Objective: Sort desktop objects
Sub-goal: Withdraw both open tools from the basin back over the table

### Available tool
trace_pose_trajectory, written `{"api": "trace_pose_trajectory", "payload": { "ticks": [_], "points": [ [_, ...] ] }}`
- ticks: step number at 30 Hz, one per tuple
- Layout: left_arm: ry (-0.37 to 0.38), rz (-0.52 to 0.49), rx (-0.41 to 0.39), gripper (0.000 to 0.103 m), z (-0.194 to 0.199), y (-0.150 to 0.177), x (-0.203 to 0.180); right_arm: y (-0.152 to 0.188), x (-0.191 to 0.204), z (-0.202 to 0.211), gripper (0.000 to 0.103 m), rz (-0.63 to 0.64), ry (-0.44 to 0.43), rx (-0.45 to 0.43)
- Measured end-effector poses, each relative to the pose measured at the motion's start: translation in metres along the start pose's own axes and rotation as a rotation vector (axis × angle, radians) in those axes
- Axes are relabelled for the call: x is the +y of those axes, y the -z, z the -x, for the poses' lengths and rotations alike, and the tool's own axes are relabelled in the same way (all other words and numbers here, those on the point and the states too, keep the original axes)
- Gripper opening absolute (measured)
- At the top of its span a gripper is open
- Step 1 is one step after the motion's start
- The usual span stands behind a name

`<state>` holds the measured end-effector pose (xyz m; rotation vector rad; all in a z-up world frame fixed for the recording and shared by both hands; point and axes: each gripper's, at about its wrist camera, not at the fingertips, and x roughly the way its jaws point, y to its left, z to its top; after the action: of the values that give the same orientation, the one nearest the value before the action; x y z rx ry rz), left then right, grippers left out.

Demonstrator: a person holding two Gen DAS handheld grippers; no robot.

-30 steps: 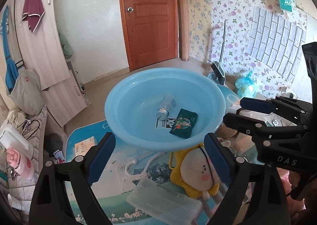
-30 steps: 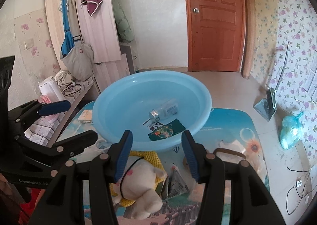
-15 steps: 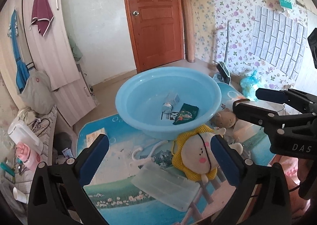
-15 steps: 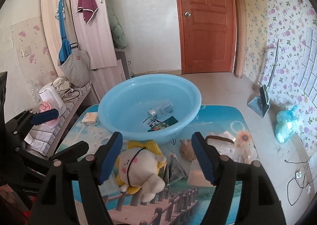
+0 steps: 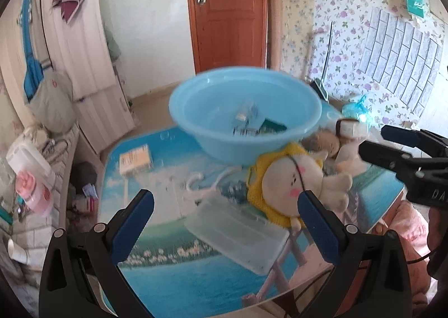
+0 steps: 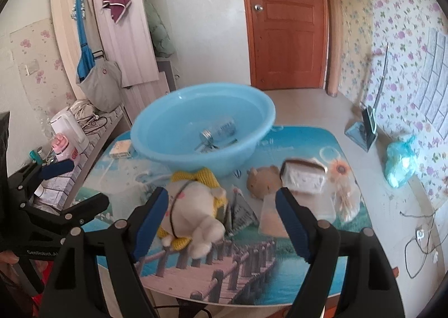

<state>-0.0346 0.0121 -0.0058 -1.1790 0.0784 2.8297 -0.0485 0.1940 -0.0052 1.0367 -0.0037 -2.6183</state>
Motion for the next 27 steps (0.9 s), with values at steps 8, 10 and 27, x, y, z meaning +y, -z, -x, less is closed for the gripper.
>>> {"api": "trace_pose_trajectory", "payload": {
  "ticks": [8, 10, 27],
  "points": [
    [0.030, 0.017, 0.069, 0.103, -0.022, 0.025, -0.003, 0.014, -0.020, -0.010, 0.079, -0.053, 0.015, 0.039],
    [0.046, 0.022, 0.093, 0.103, -0.029, 0.030, -0.007, 0.016, -0.022, -0.013, 0.079, -0.060, 0.013, 0.047],
    [0.046, 0.045, 0.162, 0.103, -0.070, 0.043, -0.008, 0.020, -0.019, -0.034, 0.079, -0.066, -0.001, 0.083]
  ]
}}
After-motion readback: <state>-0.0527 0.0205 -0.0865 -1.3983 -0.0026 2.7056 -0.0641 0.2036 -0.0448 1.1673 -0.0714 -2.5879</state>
